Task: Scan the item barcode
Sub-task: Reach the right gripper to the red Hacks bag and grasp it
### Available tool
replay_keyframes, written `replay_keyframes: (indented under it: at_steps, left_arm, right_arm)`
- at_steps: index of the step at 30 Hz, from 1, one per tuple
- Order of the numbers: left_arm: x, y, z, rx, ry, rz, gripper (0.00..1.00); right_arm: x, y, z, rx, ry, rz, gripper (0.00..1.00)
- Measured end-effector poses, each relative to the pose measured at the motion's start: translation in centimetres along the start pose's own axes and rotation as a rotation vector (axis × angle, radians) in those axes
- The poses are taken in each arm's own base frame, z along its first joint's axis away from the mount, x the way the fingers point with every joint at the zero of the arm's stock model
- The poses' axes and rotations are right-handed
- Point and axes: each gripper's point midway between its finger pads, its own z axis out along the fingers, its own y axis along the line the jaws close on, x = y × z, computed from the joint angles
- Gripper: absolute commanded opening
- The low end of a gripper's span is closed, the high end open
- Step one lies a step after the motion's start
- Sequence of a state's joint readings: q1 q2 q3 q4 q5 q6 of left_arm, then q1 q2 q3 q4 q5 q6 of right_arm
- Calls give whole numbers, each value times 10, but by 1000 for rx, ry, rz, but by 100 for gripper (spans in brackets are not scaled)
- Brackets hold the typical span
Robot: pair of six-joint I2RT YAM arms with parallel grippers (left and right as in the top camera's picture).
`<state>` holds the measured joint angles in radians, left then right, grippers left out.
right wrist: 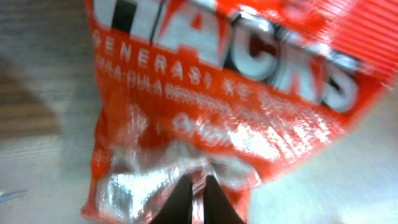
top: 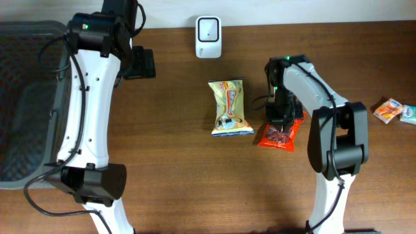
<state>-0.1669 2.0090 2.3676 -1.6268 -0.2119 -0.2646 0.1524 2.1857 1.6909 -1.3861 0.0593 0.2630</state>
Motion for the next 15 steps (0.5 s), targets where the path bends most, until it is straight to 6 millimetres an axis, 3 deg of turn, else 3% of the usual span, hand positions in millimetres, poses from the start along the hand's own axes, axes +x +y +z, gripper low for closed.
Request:
replay_keyframes:
  at_steps: [2,4,10,13,15]
  left_arm:
    - [0,0,0,0,0,0,99]
    - [0,0,0,0,0,0,99]
    - [0,0,0,0,-2,0,99]
    - [0,0,0,0,0,0,99]
    - [0,0,0,0,0,0,99]
  right_arm:
    - [-2,-5,-21,-7,-12,6,37]
    - [8,-10,-25,2,32,-10,37]
    - [3,-3,17,-18,14,-17,31]
    - [-30,9,10,-87,-155,-16,32]
    - [-70,20,-4,-130,-329,-34,38]
